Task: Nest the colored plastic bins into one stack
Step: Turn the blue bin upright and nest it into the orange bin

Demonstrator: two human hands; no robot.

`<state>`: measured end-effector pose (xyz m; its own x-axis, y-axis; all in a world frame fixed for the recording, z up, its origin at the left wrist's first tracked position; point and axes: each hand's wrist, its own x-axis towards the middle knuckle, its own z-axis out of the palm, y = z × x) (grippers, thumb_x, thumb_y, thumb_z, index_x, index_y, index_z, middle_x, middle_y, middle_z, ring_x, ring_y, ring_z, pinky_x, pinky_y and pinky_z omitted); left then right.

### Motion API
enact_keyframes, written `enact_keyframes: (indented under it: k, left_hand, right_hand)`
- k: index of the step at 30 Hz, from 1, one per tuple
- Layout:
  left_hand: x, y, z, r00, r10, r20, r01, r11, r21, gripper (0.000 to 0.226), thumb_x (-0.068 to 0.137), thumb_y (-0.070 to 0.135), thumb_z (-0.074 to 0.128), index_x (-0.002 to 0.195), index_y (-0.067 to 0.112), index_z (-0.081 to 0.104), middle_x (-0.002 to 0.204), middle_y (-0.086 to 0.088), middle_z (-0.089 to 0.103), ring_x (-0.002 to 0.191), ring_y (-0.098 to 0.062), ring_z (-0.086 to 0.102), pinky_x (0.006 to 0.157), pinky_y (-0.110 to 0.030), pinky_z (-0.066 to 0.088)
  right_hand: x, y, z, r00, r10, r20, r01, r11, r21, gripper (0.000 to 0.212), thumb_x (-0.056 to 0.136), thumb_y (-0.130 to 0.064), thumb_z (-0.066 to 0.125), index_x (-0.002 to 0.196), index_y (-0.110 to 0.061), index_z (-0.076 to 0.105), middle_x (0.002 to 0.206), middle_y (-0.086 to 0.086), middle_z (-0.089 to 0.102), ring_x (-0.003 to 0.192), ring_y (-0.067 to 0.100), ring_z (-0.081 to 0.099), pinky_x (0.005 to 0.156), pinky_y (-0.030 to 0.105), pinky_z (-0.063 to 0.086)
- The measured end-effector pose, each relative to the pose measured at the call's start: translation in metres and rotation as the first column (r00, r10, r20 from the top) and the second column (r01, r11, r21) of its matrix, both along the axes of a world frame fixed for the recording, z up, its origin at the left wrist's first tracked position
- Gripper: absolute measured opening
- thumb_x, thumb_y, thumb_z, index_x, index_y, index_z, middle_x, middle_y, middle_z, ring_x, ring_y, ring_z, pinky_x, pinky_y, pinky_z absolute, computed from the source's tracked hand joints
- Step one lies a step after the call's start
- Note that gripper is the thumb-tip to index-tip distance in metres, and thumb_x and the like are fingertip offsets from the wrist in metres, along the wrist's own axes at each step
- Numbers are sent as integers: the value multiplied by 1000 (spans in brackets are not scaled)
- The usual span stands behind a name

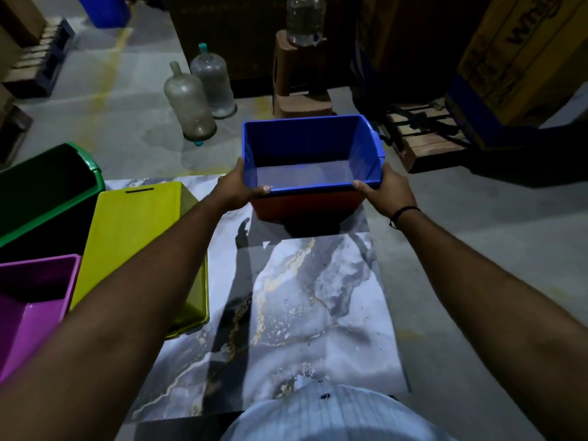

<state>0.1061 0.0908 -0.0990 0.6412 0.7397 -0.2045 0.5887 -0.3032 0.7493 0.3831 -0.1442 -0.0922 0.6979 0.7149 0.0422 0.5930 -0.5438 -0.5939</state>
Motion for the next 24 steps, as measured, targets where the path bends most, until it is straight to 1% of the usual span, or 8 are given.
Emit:
enact_keyframes:
  k: [1, 5, 10, 11, 15, 18, 22, 24]
  left_hand:
    - [0, 2, -3, 1000, -4, -12, 4, 1000, -2, 125, 44, 90, 73, 147, 32, 33, 136, -3, 62, 117, -30, 64, 91, -51, 58]
    - [4, -2, -3, 1000, 2, -27, -2, 1000, 9, 119, 51, 76, 76, 150, 26, 32, 141, -5, 59, 123, -29, 60, 99, -50, 54]
    - [12, 0, -7, 998, 2, -59, -2, 1000, 3, 101, 73, 53, 83, 153, 27, 28, 147, -5, 54, 128, -29, 57, 102, -49, 52]
    - [12, 1, -10, 997, 4, -74, -4, 1000, 9, 99, 75, 51, 82, 154, 27, 27, 148, -6, 54, 128, -30, 56, 102, -49, 52]
    - [11, 4, -15, 994, 2, -114, -2, 1000, 8, 106, 73, 60, 78, 156, 29, 21, 149, -7, 52, 129, -31, 56, 102, -50, 53]
    - [10, 3, -16, 988, 3, -155, 1, 1000, 30, 110, 73, 66, 75, 158, 26, 16, 152, -9, 50, 130, -33, 55, 103, -51, 51]
    - [7, 6, -22, 980, 23, -196, -18, 999, 30, 128, 56, 87, 65, 158, 31, 12, 152, -9, 49, 131, -35, 53, 103, -54, 51]
    - [7, 6, -22, 976, 18, -218, -8, 999, 48, 123, 59, 86, 65, 156, 29, 16, 151, -10, 51, 130, -37, 53, 102, -54, 50]
  right_hand:
    - [0, 0, -2, 1000, 0, -1, 0, 1000, -12, 68, 81, -53, 75, 131, -12, 55, 123, 15, 68, 112, 35, 63, 86, 41, 53]
    - [-1, 2, -8, 1000, -7, -26, 6, 999, -32, 64, 81, -51, 74, 129, -13, 55, 120, 14, 69, 111, 36, 63, 87, 43, 54]
    - [2, 4, -9, 1000, 6, -29, -8, 998, -70, 63, 82, -52, 73, 129, -14, 56, 118, 14, 70, 109, 35, 64, 87, 43, 55]
    - [3, 4, -10, 1000, 4, -29, -6, 997, -77, 63, 81, -53, 73, 129, -14, 56, 118, 14, 70, 108, 35, 65, 87, 44, 55]
    - [2, 6, -14, 999, -7, -37, 4, 996, -84, 63, 81, -53, 73, 130, -15, 55, 118, 13, 70, 107, 35, 65, 87, 46, 56]
    - [2, 6, -16, 1000, -19, -24, 16, 995, -97, 66, 80, -56, 71, 130, -16, 54, 117, 13, 70, 105, 35, 65, 85, 47, 56]
    - [5, 8, -18, 999, -31, -12, 29, 986, -162, 71, 78, -64, 67, 131, -20, 51, 114, 12, 70, 102, 34, 67, 84, 49, 58]
    - [6, 10, -18, 999, -32, -17, 28, 981, -194, 72, 77, -67, 65, 131, -22, 50, 113, 11, 70, 100, 33, 67, 84, 50, 58]
